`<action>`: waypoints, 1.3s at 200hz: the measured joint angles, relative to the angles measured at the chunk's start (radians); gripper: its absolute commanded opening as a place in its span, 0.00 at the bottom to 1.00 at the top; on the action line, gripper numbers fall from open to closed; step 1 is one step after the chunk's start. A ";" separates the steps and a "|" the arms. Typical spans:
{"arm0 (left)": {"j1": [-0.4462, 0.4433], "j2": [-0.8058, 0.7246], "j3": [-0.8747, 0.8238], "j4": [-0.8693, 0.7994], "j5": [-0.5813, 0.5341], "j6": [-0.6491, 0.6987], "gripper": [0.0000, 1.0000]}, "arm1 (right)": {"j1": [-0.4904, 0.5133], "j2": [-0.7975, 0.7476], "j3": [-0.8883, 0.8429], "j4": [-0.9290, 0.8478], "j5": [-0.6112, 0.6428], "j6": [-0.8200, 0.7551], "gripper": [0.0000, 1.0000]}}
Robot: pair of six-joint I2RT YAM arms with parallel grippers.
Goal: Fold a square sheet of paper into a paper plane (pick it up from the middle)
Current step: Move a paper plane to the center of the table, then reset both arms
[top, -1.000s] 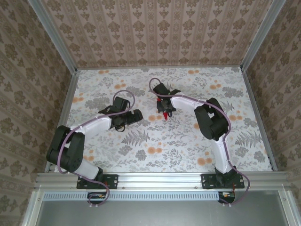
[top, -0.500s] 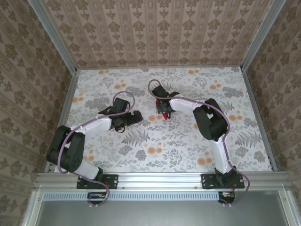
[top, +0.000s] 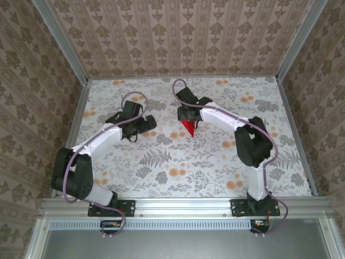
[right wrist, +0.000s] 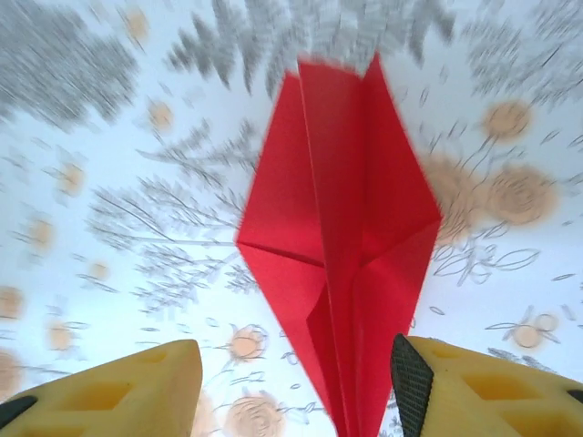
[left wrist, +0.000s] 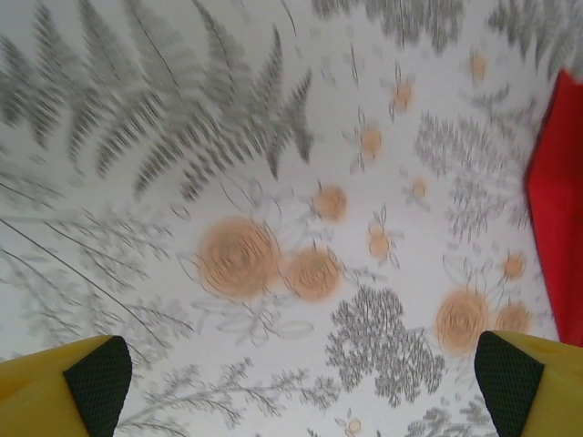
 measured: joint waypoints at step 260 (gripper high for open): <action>0.414 -0.145 -0.616 0.977 -0.114 0.601 1.00 | -0.515 -0.652 -1.133 1.031 0.212 -0.335 1.00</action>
